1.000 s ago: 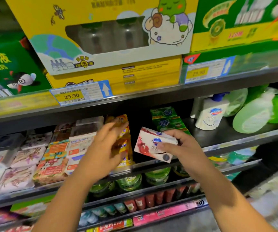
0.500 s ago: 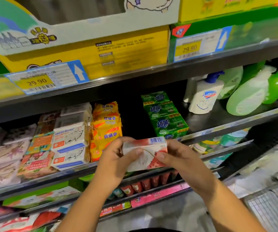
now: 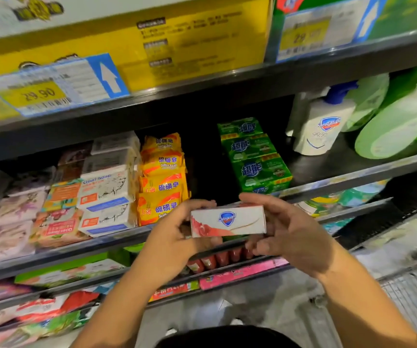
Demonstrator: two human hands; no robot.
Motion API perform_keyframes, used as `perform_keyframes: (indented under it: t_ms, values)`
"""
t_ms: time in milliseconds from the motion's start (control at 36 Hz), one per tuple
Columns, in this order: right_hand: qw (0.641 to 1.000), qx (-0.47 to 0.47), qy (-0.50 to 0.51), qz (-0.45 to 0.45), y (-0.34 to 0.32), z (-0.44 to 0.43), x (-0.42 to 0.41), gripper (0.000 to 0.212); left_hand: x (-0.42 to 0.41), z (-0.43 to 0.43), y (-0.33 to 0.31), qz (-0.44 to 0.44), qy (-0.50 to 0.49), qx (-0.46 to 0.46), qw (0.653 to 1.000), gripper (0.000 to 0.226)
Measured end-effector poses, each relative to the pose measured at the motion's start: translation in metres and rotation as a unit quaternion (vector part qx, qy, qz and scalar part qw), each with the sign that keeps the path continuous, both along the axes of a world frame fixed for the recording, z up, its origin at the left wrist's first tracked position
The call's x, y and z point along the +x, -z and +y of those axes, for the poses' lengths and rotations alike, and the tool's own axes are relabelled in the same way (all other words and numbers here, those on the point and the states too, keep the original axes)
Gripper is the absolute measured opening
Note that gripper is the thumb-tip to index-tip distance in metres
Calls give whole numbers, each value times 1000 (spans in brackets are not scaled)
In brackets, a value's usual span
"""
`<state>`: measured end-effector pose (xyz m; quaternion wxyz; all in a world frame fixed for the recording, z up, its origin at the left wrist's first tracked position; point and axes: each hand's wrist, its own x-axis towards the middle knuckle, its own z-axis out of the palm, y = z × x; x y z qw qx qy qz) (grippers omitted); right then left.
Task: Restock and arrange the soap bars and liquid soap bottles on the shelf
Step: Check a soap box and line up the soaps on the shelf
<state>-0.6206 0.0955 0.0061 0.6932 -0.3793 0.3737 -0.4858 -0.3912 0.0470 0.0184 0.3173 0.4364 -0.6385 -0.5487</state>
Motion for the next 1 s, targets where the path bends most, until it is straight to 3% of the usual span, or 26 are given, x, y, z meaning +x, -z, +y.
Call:
perform_keyframes:
  t_ms: [111,194,306,417,528,611,694,750,833,1000]
  values:
    - [988,-35,66,134,-5,1,10,31,0,4,-2,14,6,22,1000,54]
    - [988,-26,99,119,-7,2,18,27,-7,8,-4,60,-15,55,997,48]
    - [977,-17,184,109,-5,0,22,33,-11,6,-2,126,-33,33,991,61]
    - [960,-36,245,134,-9,1,19,9,-6,1,2,125,50,22,991,73]
    - [991,-21,130,-33,-11,3,3,56,-6,-5,6,24,52,-25,998,80]
    - [997,-28,73,-14,-11,2,-5,79,-8,-10,3,-2,-22,-39,999,69]
    - [994,-20,90,51,-16,-3,-2,76,-5,-14,-1,9,-45,-50,998,58]
    - [987,-26,127,92,-21,-7,3,64,-3,-15,-5,3,-41,-57,997,49]
    - [978,-48,137,147,-24,-13,9,46,-4,-9,-11,71,-40,-16,997,39]
    - [968,-93,122,199,-15,-20,18,46,-3,-7,-21,128,-71,-24,989,41]
